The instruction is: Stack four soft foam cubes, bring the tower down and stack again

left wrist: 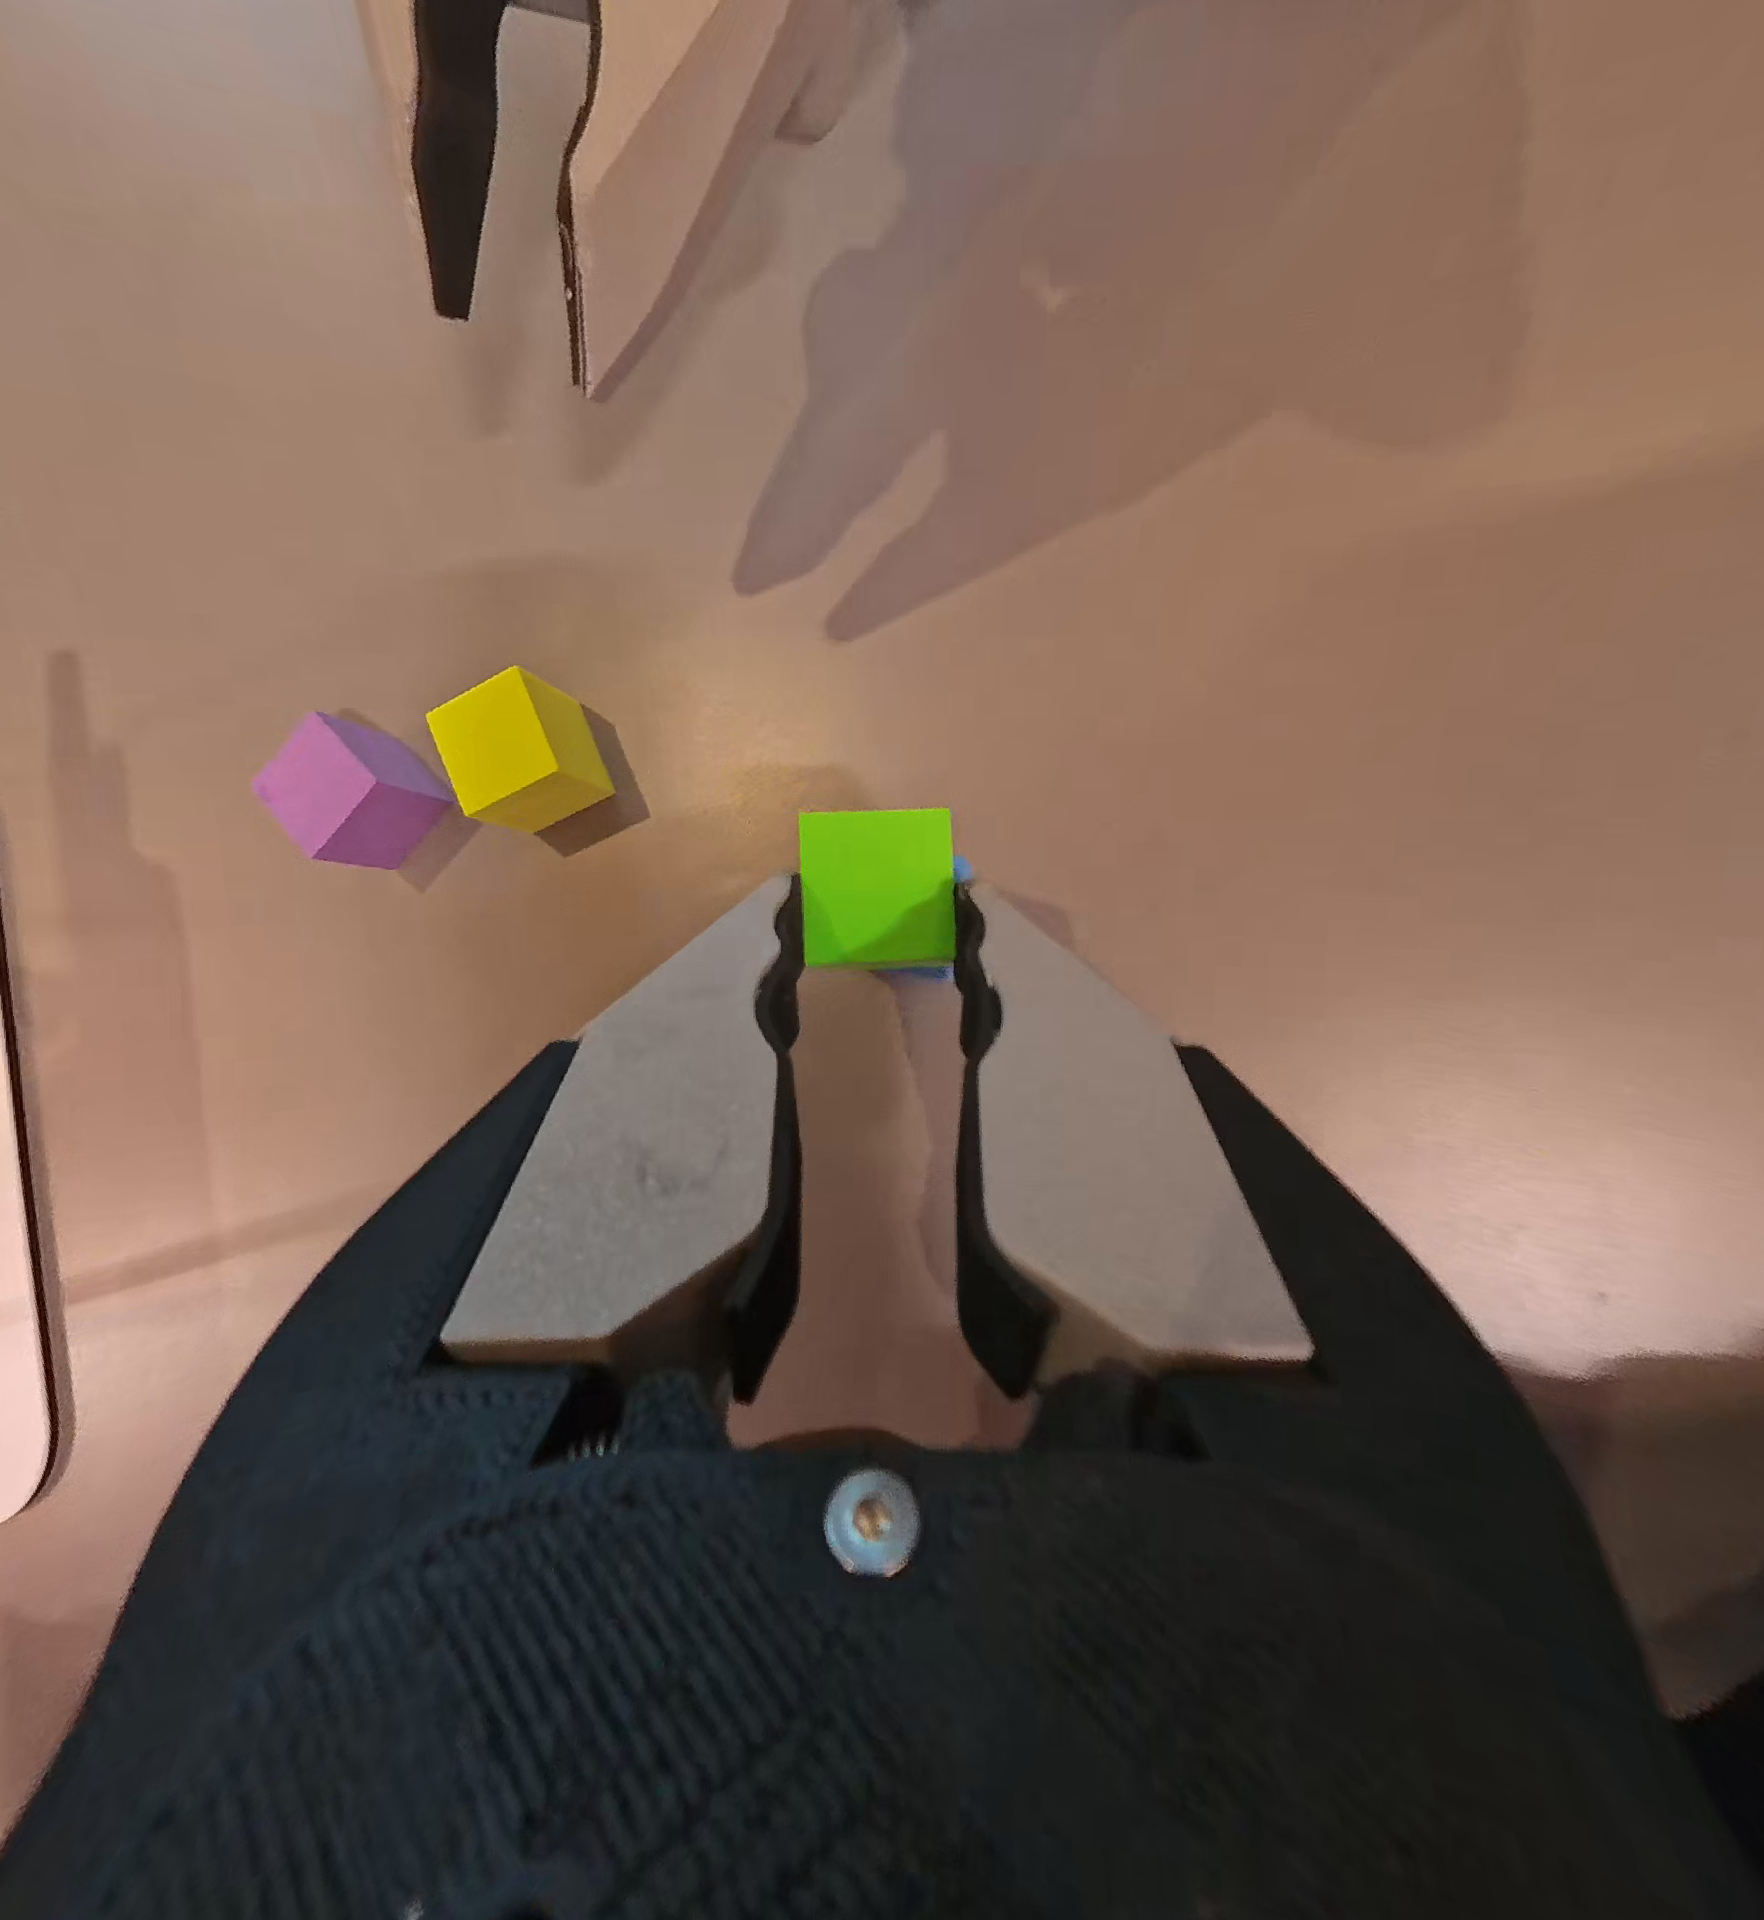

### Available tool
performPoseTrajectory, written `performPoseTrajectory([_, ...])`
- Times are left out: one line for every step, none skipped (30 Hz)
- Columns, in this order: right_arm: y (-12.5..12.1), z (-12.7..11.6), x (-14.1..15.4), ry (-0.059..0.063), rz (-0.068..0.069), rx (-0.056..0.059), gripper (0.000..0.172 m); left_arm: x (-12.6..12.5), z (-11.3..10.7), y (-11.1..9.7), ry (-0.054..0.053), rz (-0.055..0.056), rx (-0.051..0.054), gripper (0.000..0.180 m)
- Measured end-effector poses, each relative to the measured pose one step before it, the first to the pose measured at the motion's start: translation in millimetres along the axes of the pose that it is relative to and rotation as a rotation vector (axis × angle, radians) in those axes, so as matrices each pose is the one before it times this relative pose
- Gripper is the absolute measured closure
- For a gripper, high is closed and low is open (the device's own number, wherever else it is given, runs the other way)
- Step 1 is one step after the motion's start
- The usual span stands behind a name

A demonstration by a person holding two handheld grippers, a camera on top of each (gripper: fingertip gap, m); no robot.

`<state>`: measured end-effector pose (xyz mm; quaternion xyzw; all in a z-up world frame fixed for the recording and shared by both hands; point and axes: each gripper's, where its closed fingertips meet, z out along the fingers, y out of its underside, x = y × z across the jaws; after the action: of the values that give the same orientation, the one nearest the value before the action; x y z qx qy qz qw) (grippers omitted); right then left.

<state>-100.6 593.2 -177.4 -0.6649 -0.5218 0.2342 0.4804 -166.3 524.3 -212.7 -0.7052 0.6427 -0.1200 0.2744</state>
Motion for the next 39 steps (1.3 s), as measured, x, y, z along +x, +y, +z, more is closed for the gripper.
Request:
performPoseTrajectory([-0.61,-0.31,-0.33,-0.0014,-0.0002,0.0015,0.152,0.50,0.50,0.01,0.0028,0.0025,0.0019,0.155])
performPoseTrajectory([-0.54,-0.35,-0.34,-0.0008,0.0001,0.0020,0.152,0.56,0.19,-0.73,0.0030,0.0019,0.0048,0.155])
performPoseTrajectory([-0.43,-0.28,-0.06,0.0004,-0.0005,0.0018,0.152,-0.05,-0.12,-0.47,0.0003,0.0018,0.0028,0.155])
performPoseTrajectory([-0.25,-0.13,-0.07,0.0002,-0.0006,0.0005,0.152,0.13,-0.18,-0.05,-0.0004,0.0024,0.0006,0.155])
performPoseTrajectory([-0.07,-0.15,-0.04,-0.0001,-0.0001,0.0002,0.152,0.36,-0.30,0.16,0.0012,0.0020,-0.0003,0.155])
performPoseTrajectory([-0.28,-0.13,0.01,0.0002,0.0001,0.0010,0.152,0.13,-0.30,0.62,-0.0007,0.0007,-0.0022,0.155])
performPoseTrajectory([-0.24,-0.21,-0.03,-0.0002,0.0003,0.0011,0.152,-0.03,-0.43,0.93,-0.0009,-0.0007,-0.0032,0.155])
performPoseTrajectory([-0.23,-0.17,0.06,0.0000,0.0006,0.0011,0.152,0.16,-0.57,0.97,0.0011,-0.0017,-0.0021,0.155])
performPoseTrajectory([-0.28,-0.09,0.06,0.0001,0.0004,0.0010,0.152,0.21,-0.51,0.76,0.0003,-0.0012,-0.0006,0.155])
performPoseTrajectory([-0.11,-0.13,0.02,0.0004,0.0000,0.0005,0.152,-0.14,-0.33,0.43,-0.0018,0.0000,0.0012,0.155])
performPoseTrajectory([-0.14,-0.12,0.04,0.0005,-0.0001,0.0007,0.152,-0.06,0.08,0.15,-0.0012,0.0015,0.0009,0.155])
performPoseTrajectory([-0.09,-0.10,-0.01,-0.0004,0.0001,0.0004,0.152,0.28,0.50,0.02,0.0020,0.0006,-0.0016,0.155])
performPoseTrajectory([-0.09,-0.08,-0.07,0.0001,0.0001,0.0000,0.152,0.76,0.85,0.28,0.0053,0.0006,-0.0038,0.155])
performPoseTrajectory([-0.02,0.01,0.05,0.0002,-0.0004,0.0002,0.152,1.21,1.11,0.38,0.0069,0.0012,-0.0045,0.155])
performPoseTrajectory([-0.04,-0.10,-0.12,-0.0003,0.0000,-0.0003,0.152,1.44,1.12,0.54,0.0081,0.0002,-0.0047,0.155])
performPoseTrajectory([-0.10,-0.13,-0.02,0.0002,0.0001,0.0004,0.151,0.94,0.60,-0.01,0.0063,-0.0006,0.0001,0.155])
performPoseTrajectory([-0.15,-0.11,0.01,0.0004,0.0000,0.0008,0.152,0.24,0.00,-0.49,0.0008,0.0007,0.0022,0.155])
performPoseTrajectory([-0.25,-0.09,0.01,0.0005,0.0001,0.0005,0.152,-0.13,-0.05,0.04,-0.0015,0.0018,-0.0009,0.155])
performPoseTrajectory([-0.09,-0.09,0.00,0.0013,0.0005,0.0010,0.152,0.05,0.14,-0.09,-0.0006,0.0014,-0.0001,0.155])
performPoseTrajectory([-0.08,-0.04,0.72,0.0049,0.0018,0.0013,0.151,0.37,0.29,-0.39,0.0021,0.0007,0.0026,0.155])
performPoseTrajectory([-0.04,0.09,0.29,0.0025,0.0023,0.0013,0.151,-0.02,0.39,-0.47,0.0012,0.0003,0.0031,0.155])
performPoseTrajectory([0.21,0.16,-0.10,-0.0010,0.0025,-0.0012,0.150,-0.46,0.12,-0.13,-0.0005,-0.0005,0.0021,0.155])
performPoseTrajectory([0.39,0.32,0.00,0.0004,0.0010,-0.0019,0.150,-0.17,0.00,0.25,0.0004,-0.0014,0.0010,0.155])
performPoseTrajectory([0.34,0.15,-0.10,-0.0005,-0.0008,-0.0008,0.150,-0.05,0.00,0.21,0.0007,-0.0012,0.0013,0.155])
performPoseTrajectory([0.24,0.28,-0.38,-0.0017,-0.0005,-0.0018,0.150,-0.49,0.03,0.12,-0.0031,0.0006,0.0007,0.155])
performPoseTrajectory([0.26,0.18,-0.42,-0.0016,-0.0005,-0.0016,0.150,-0.71,0.02,0.19,-0.0039,0.0009,-0.0004,0.155])
performPoseTrajectory([0.26,0.26,-0.30,-0.0008,-0.0010,-0.0009,0.150,-0.26,0.08,0.11,-0.0016,-0.0005,-0.0010,0.155])
performPoseTrajectory([0.26,0.18,-0.21,-0.0003,-0.0009,-0.0016,0.150,-0.05,0.10,0.05,-0.0003,-0.0010,0.0000,0.155])
performPoseTrajectory([0.16,0.12,-0.09,-0.0002,-0.0004,-0.0012,0.150,-0.11,-0.07,0.32,-0.0005,-0.0012,0.0005,0.155])
performPoseTrajectory([0.23,0.10,-0.07,-0.0007,0.0003,-0.0004,0.149,-0.23,0.00,0.48,-0.0012,-0.0034,-0.0003,0.155])
performPoseTrajectory([0.14,0.15,-0.24,-0.0020,0.0013,-0.0007,0.150,-0.33,0.08,0.64,-0.0005,-0.0048,-0.0005,0.155])
performPoseTrajectory([0.46,0.26,-0.37,-0.0028,0.0017,-0.0020,0.149,-0.09,0.07,0.28,-0.0006,-0.0032,0.0017,0.155])
performPoseTrajectory([0.71,0.43,-0.53,-0.0033,0.0016,-0.0032,0.149,-0.02,0.13,-0.01,-0.0014,-0.0003,0.0039,0.155])
performPoseTrajectory([0.87,0.64,-0.93,-0.0055,0.0014,-0.0038,0.149,0.48,0.12,-0.67,-0.0009,0.0033,0.0067,0.155])
performPoseTrajectory([1.03,0.76,-0.96,-0.0050,0.0018,-0.0050,0.148,0.54,0.31,-0.65,-0.0010,0.0060,0.0062,0.155])
performPoseTrajectory([0.83,0.80,-0.57,-0.0010,-0.0002,-0.0040,0.148,0.04,0.31,-0.42,-0.0028,0.0045,0.0027,0.155])
performPoseTrajectory([0.52,0.49,-0.30,0.0017,-0.0037,-0.0023,0.148,-0.61,0.15,-0.03,-0.0040,0.0015,-0.0006,0.155])
performPoseTrajectory([0.31,0.35,-0.16,0.0022,-0.0039,-0.0018,0.148,-0.50,0.11,0.08,-0.0029,0.0006,-0.0014,0.155])
performPoseTrajectory([0.10,0.15,-0.13,0.0019,-0.0015,-0.0005,0.148,0.08,0.09,-0.18,-0.0001,0.0004,0.0001,0.155])
